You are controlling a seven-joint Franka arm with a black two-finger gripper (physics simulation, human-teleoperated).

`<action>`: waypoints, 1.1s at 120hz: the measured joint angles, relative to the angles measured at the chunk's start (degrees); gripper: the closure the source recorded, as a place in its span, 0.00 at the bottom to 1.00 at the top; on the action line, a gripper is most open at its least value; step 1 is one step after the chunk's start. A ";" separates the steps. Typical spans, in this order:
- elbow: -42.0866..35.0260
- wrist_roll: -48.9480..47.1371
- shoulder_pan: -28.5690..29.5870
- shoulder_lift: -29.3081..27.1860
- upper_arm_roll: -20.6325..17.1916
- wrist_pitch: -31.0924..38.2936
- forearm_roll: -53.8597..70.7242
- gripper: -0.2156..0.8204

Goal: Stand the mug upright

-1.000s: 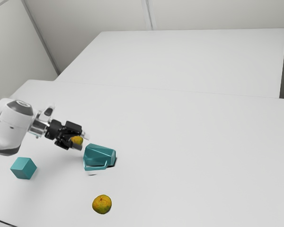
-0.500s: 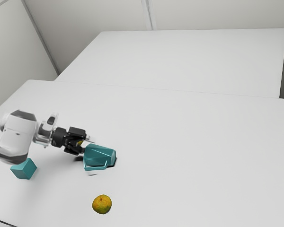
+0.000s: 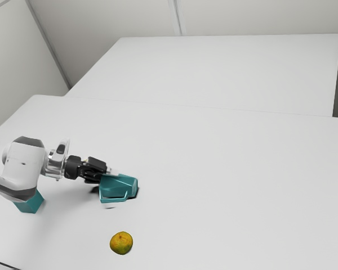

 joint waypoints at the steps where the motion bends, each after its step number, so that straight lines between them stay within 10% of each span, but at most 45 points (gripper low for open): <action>1: 0.00 0.09 0.00 0.00 0.00 -0.01 -0.01 0.68; 43: 0.08 2.75 -0.22 -1.33 0.00 -0.87 -0.17 0.92; 132: 9.22 -10.39 -9.04 -15.42 -1.96 -0.35 24.70 0.94</action>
